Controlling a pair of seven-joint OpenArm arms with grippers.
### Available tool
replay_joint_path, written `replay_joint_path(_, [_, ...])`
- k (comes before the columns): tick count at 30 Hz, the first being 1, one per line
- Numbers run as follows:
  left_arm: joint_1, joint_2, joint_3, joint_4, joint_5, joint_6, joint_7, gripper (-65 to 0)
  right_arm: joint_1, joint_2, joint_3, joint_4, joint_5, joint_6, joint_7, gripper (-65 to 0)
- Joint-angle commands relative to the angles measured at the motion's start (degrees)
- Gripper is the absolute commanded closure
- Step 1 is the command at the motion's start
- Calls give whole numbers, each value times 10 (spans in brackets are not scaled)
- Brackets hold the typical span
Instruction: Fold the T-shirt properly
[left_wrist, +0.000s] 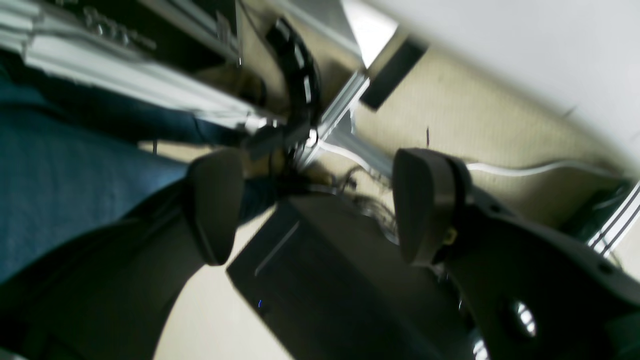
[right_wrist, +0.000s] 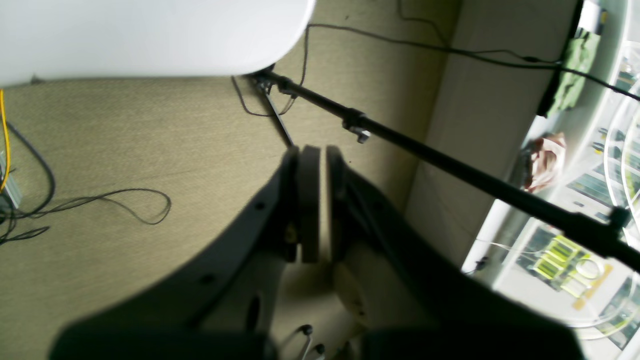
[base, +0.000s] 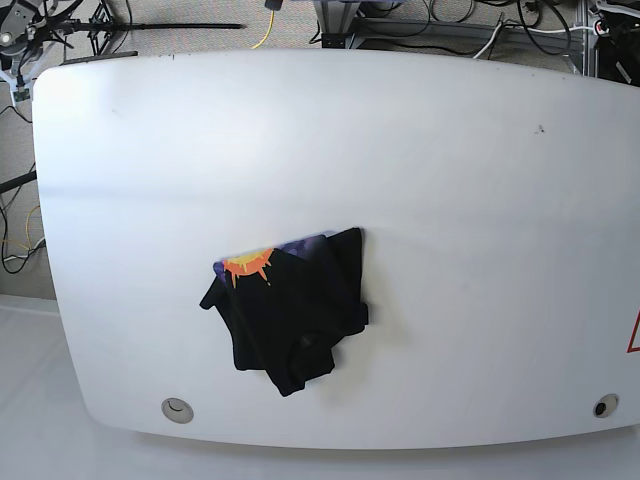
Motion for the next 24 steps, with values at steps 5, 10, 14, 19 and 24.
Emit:
replay_joint_path(5, [4,-5,-3,-83,70,1,-8,-420,-2,9,7,-105,-22,-2,41,-16])
replay_joint_path(10, [4,-5,-3,-152,101,1,-29,-420,-2,9,6,-173,-23,-2,83,-16])
replay_joint_path(14, [4,-5,-3,-219,133,1,-106,-420,-2,8,4,-231,-24,-2,115,-16])
replay_joint_path(19, [2,-5,-3,-324,191,1,-224,-420,-2,8,0,-313,-27,-2,176,-16])
replay_joint_path(24, [-13,-5,-3,-434,264,1,-344,-420,27,-2,-3,-409,-86,-2,260,-16])
